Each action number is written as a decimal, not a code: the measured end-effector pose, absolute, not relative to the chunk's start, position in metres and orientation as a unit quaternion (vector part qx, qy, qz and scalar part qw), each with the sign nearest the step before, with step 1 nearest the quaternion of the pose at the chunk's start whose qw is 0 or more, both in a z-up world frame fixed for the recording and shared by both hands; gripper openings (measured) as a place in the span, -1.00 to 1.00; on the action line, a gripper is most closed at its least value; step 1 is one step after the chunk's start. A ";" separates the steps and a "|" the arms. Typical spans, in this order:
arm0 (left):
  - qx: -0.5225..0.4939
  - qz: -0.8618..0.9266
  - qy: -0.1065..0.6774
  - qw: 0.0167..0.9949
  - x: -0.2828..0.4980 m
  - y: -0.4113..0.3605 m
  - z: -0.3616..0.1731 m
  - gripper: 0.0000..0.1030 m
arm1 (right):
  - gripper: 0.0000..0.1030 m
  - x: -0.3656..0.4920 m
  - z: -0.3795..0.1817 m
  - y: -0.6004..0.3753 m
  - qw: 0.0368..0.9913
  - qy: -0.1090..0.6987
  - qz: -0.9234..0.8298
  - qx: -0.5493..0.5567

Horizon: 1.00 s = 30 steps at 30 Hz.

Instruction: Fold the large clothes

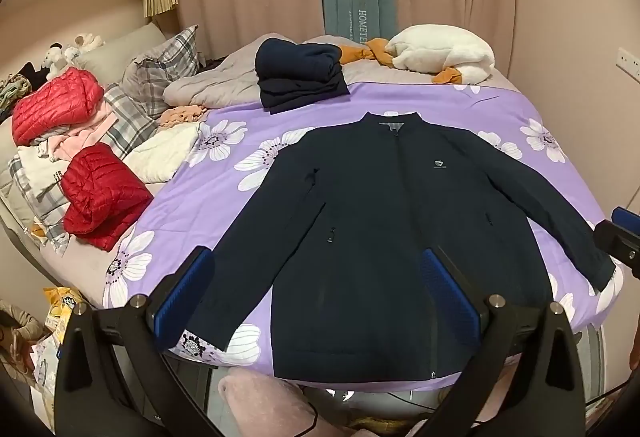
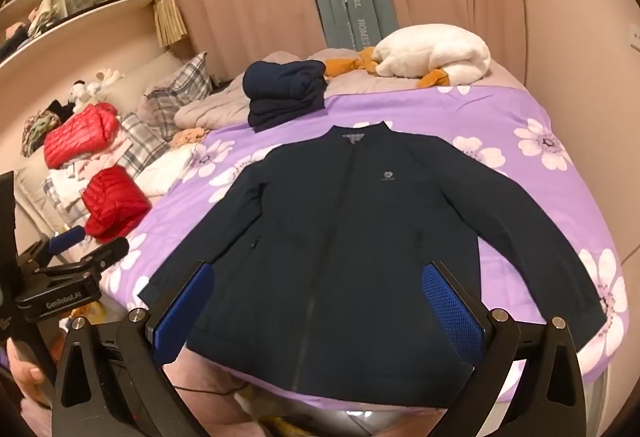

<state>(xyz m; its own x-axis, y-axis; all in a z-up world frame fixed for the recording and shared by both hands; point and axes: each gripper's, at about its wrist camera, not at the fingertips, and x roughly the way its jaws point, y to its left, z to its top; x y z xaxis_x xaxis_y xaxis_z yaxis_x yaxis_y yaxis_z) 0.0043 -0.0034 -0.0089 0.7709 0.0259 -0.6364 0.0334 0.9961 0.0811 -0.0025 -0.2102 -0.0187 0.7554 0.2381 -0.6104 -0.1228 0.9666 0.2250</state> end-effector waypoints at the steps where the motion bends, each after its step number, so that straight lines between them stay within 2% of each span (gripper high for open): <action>1: 0.045 -0.002 0.339 0.940 0.005 -0.004 -0.008 1.00 | 1.00 -0.003 -0.019 -0.208 0.933 0.336 0.097 0.085; 30: 0.050 -0.001 0.339 0.940 0.006 -0.012 -0.001 1.00 | 1.00 -0.003 -0.021 -0.209 0.932 0.336 0.101 0.093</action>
<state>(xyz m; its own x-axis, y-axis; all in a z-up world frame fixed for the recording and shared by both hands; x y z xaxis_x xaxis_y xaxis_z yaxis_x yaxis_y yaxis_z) 0.0062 -0.0119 -0.0006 0.7708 0.0318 -0.6362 0.0364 0.9949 0.0939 -0.0030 -0.2091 -0.0210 0.7534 0.2503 -0.6080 -0.1247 0.9623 0.2416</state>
